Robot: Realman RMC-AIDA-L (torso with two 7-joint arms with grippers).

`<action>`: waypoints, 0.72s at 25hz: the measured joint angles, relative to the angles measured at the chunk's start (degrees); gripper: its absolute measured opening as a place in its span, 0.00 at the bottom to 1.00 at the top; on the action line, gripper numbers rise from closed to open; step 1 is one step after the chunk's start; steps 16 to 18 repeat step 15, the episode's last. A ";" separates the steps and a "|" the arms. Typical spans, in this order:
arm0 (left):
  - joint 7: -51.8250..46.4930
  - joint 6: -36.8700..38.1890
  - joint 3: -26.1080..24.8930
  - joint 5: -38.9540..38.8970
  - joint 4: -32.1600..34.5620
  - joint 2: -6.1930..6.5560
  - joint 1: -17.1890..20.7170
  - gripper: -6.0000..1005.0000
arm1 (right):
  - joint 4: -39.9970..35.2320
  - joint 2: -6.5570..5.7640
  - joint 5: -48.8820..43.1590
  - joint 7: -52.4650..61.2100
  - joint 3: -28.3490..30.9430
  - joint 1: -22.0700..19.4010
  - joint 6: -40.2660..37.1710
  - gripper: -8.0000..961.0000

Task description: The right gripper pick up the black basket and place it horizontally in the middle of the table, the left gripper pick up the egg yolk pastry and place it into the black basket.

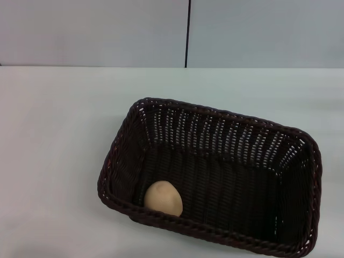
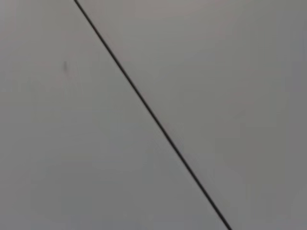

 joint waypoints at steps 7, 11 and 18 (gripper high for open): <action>0.02 -0.12 -0.80 0.00 0.14 0.07 -0.94 0.00 | 0.35 -0.07 0.00 -0.33 2.40 0.97 0.09 0.34; 0.03 -0.17 -0.83 0.01 0.28 0.26 -1.43 0.00 | 0.35 -0.15 0.00 -0.33 3.00 1.49 0.28 0.34; 0.04 0.17 -1.73 -0.03 0.22 0.70 -1.68 0.00 | 0.37 -0.15 0.00 -0.11 4.19 1.62 0.51 0.34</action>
